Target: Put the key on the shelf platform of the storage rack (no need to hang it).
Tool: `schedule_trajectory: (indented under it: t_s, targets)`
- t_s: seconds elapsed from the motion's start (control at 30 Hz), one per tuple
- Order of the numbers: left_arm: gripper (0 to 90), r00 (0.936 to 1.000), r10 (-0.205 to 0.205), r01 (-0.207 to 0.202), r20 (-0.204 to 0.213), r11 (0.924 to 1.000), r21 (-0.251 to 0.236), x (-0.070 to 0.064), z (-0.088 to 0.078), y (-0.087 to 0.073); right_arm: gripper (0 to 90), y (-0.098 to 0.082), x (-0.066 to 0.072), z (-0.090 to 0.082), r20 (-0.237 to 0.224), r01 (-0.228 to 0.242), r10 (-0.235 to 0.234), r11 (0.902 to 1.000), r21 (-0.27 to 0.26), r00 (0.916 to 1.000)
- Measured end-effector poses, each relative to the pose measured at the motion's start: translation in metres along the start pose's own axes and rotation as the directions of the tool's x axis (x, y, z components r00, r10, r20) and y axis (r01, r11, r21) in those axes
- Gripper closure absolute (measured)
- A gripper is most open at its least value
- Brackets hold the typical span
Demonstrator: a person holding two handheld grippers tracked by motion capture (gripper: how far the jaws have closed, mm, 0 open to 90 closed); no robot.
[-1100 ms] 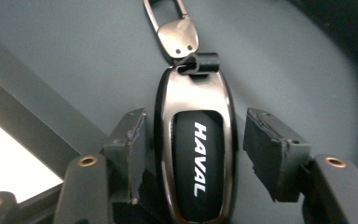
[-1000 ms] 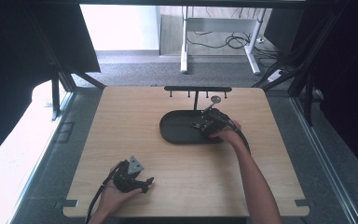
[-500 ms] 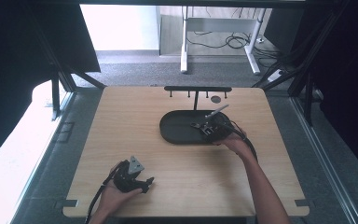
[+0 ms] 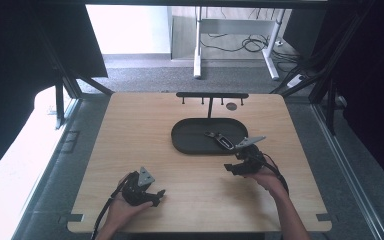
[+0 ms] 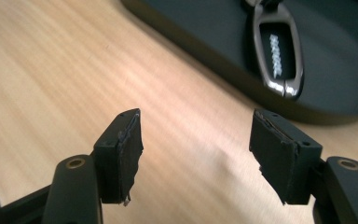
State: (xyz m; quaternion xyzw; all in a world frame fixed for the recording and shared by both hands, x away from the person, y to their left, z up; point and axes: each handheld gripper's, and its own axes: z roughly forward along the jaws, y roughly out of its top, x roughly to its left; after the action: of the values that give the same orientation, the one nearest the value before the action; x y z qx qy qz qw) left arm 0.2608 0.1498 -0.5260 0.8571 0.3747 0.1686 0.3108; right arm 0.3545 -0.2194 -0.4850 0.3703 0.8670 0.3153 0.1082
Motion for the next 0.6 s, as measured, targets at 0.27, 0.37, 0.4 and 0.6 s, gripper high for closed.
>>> schedule_trajectory:
  t_s: [0.27, 0.37, 0.4, 0.6]
  targets:
    - [20.4, 1.0, 0.002, -0.002, 0.001, 1.0, 0.004, 0.0, 0.001, 0.0, 35.6, -0.032, 0.005, -0.017, -0.011, -0.014, 0.014, 0.9992, -0.037, 0.9998]
    - [20.4, 1.0, -0.001, 0.001, 0.0, 1.0, 0.004, -0.001, 0.002, 0.0, 35.5, -0.039, 0.006, -0.019, -0.015, -0.017, 0.017, 0.999, -0.041, 0.9997]
    - [20.4, 1.0, 0.0, 0.0, 0.001, 1.0, 0.005, -0.001, 0.002, 0.0, 35.4, -0.042, 0.006, -0.02, -0.017, -0.017, 0.017, 0.9989, -0.043, 0.9997]
    - [20.4, 1.0, 0.005, -0.005, 0.003, 1.0, 0.008, -0.001, 0.003, 0.0, 35.0, -0.066, 0.007, -0.02, -0.024, -0.029, 0.028, 0.9991, -0.031, 0.9993]
